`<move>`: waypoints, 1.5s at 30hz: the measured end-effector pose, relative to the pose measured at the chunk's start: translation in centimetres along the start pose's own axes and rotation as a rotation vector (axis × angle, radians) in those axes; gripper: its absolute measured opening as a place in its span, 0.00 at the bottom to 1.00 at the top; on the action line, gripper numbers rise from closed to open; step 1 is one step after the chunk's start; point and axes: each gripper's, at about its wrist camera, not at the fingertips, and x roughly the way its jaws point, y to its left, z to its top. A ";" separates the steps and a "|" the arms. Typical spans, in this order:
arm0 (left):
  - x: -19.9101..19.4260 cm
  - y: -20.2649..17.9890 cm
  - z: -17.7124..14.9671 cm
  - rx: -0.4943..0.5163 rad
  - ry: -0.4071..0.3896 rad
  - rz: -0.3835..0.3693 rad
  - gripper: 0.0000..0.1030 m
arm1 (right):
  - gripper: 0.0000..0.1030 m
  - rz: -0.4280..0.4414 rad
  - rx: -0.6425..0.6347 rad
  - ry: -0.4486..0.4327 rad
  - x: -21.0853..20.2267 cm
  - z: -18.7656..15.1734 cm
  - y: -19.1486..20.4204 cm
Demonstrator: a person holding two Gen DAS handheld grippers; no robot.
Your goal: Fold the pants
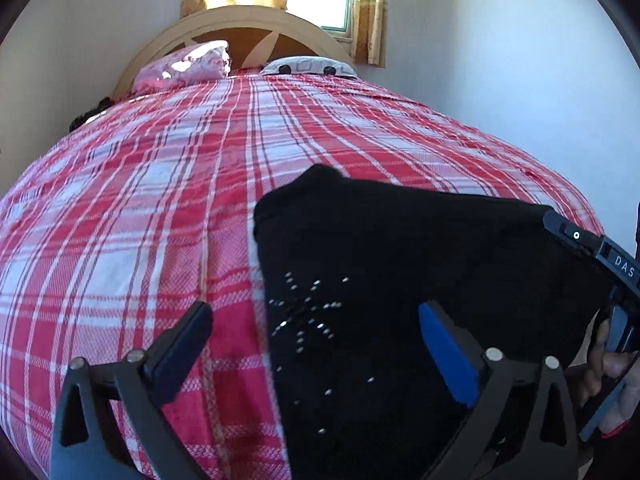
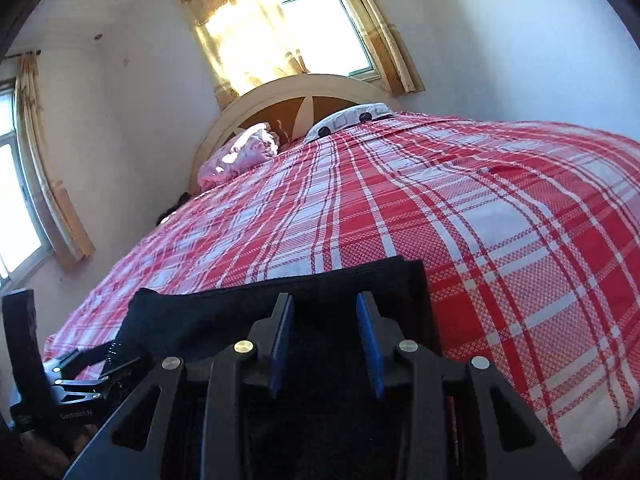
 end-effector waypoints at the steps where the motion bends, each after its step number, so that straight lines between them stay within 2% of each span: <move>1: -0.1 0.3 -0.1 -0.006 0.007 -0.012 1.00 | 0.34 0.029 0.016 -0.001 -0.2 0.1 -0.3; 4: -1.6 1.0 0.1 0.003 -0.001 0.013 1.00 | 0.34 0.102 0.111 -0.005 -1.8 1.0 -1.4; 7: -3.3 1.4 0.1 0.028 -0.049 0.065 1.00 | 0.34 0.063 0.156 -0.098 -5.6 1.7 -2.2; 9: -3.5 1.5 0.2 0.028 -0.055 0.071 1.00 | 0.34 0.011 0.135 -0.112 -7.7 1.8 -2.0; 13: -2.0 1.0 -0.5 0.066 -0.006 0.106 1.00 | 0.34 -0.073 0.042 -0.034 -8.6 0.2 -0.3; 16: -1.4 1.0 -1.0 0.087 0.018 0.120 1.00 | 0.34 -0.155 -0.014 0.055 -7.4 -1.9 0.1; 18: -1.5 1.4 -1.0 0.099 0.032 0.116 1.00 | 0.35 -0.193 0.002 0.129 -6.1 -3.9 -0.7; 21: -2.2 2.6 -1.0 0.094 0.045 0.104 1.00 | 0.49 -0.180 0.088 0.117 -6.3 -4.2 -2.2; 24: -3.4 4.0 -1.0 0.078 0.055 0.102 1.00 | 0.50 -0.173 0.120 0.124 -7.0 -3.8 -2.9; 29: -4.5 5.5 0.3 0.071 0.005 0.147 1.00 | 0.50 -0.100 0.188 0.009 -9.4 -2.4 -3.2; 31: -4.3 5.7 1.5 0.033 -0.013 0.118 1.00 | 0.50 -0.068 0.198 -0.007 -9.4 -2.0 -3.2; 33: -3.6 5.7 2.5 -0.012 -0.022 0.056 1.00 | 0.50 -0.054 0.219 -0.015 -8.9 -1.9 -3.6; 36: -1.4 4.9 3.6 -0.077 0.009 -0.038 1.00 | 0.50 -0.030 0.264 -0.022 -7.7 -2.0 -4.6; 38: 0.2 4.3 3.5 -0.111 0.054 -0.078 1.00 | 0.50 -0.001 0.317 -0.018 -6.6 -2.3 -5.1; 42: 1.4 3.1 2.0 -0.140 0.123 -0.139 1.00 | 0.52 0.040 0.364 0.046 -4.8 -3.7 -4.9; 43: 1.6 2.7 1.6 -0.135 0.133 -0.150 1.00 | 0.55 0.031 0.351 0.030 -5.0 -3.9 -4.4; 45: 1.5 2.2 1.2 -0.124 0.132 -0.147 1.00 | 0.55 0.004 0.319 0.060 -4.9 -3.8 -3.7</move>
